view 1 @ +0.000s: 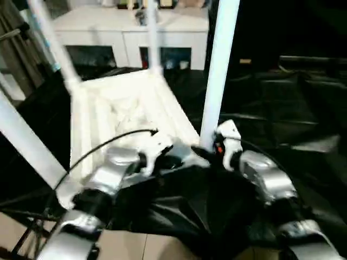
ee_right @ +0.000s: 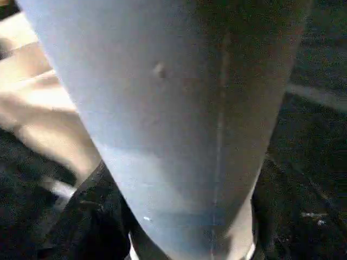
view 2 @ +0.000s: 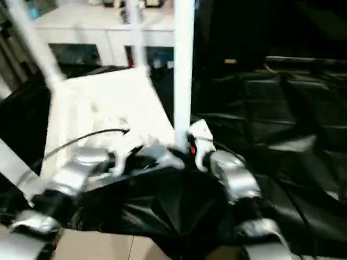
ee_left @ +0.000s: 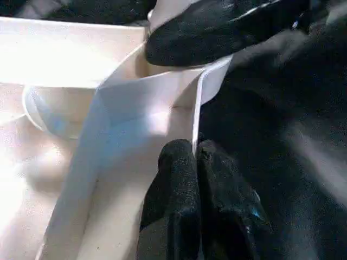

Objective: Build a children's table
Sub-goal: Rotate leg to tighten

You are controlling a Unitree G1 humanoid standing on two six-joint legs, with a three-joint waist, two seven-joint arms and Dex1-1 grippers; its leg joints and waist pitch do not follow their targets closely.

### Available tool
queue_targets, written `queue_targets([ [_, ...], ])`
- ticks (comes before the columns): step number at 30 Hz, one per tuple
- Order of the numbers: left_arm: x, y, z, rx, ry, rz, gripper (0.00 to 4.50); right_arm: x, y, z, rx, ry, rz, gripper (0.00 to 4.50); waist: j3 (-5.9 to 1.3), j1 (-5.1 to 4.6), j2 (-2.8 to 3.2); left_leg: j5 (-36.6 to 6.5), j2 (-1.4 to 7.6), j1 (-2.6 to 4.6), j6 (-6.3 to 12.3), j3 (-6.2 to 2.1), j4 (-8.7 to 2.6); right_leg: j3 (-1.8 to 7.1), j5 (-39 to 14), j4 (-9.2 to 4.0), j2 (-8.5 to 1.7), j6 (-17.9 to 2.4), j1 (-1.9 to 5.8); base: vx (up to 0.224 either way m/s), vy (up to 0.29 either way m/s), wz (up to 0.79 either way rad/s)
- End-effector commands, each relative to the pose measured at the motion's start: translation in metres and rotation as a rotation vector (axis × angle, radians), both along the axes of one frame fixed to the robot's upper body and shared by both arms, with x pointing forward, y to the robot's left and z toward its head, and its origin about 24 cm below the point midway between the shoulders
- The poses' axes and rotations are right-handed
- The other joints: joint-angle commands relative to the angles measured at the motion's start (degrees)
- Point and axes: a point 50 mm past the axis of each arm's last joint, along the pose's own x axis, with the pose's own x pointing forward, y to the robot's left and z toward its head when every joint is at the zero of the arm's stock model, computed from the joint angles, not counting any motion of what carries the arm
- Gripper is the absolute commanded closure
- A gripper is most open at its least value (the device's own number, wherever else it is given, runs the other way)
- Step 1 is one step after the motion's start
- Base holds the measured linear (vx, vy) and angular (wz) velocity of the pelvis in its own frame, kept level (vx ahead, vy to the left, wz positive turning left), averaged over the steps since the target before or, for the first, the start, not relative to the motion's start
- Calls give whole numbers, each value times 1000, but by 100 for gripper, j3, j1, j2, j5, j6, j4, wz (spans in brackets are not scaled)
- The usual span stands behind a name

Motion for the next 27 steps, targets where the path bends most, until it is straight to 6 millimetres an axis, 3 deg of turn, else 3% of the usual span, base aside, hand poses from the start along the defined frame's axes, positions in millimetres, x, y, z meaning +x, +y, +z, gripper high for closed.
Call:
queue_targets([
  [1,3,-26,9,-43,-42,-1,450,-20,36,-30,-33,139,109,194,-146,-47,-74,-2401,312,60,16,-276,-430,273,-3546,-662,-497,-504,16,0,0,0],
  [2,0,-33,10,-54,-42,-21,450,-18,44,-28,-9,126,100,194,-152,-55,-107,-2346,314,28,56,-275,-440,279,-3493,-660,-494,-485,25,0,0,0],
  [3,-2,-36,10,-60,-43,-34,450,-18,49,-27,6,119,98,159,-161,-49,-94,-2297,318,22,69,-278,-443,288,-3431,-646,-504,-501,30,0,0,0],
  [5,-4,-39,11,-64,-47,-57,450,-18,51,-26,28,124,108,159,-171,-61,-100,-2206,337,1,99,-272,-455,306,-3199,-621,-499,-585,33,0,0,0],
  [6,-4,-39,11,-66,-45,-60,450,-18,51,-25,34,126,117,118,-175,-53,-87,-2153,347,-4,123,-267,-464,321,-3020,-598,-497,-652,36,0,0,0],
  [10,-3,-33,14,-72,-33,-79,450,-19,44,-20,2,94,214,86,-202,-43,-86,-1941,365,-38,173,-247,-466,345,-2468,-537,-498,-856,76,0,0,0],
  [12,-3,-31,14,-68,-32,-89,450,-19,42,-18,0,89,236,86,-230,-12,-81,-1618,376,-52,265,-212,-445,363,-1810,-473,-489,-1083,94,0,0,0],
  [16,-8,-21,13,-55,-16,-180,450,-24,26,-11,1,72,370,86,-268,35,-78,-1246,371,-102,422,-189,-405,351,-1401,-428,-494,-1167,154,0,0,0],
  [21,-13,-6,12,-31,7,-278,450,-40,7,-3,11,106,578,86,-339,165,-90,-357,389,-146,855,-158,-305,326,-50,-248,-469,-1459,197,0,0,0],
  [23,-14,-4,12,-27,9,-294,450,-43,4,-2,13,121,612,86,-334,238,-81,-298,401,-121,953,-150,-298,322,40,-235,-460,-1491,171,0,0,0],
  [25,-16,3,12,-11,28,-341,450,-49,-1,0,23,157,679,86,-317,261,-102,-399,410,-120,927,-150,-315,315,-140,-249,-457,-1490,172,0,0,0],
  [27,-18,8,13,-11,48,-379,450,-53,-3,1,24,177,725,86,-303,299,-84,-553,424,-103,849,-156,-332,322,-418,-269,-466,-1442,165,0,0,0],
])
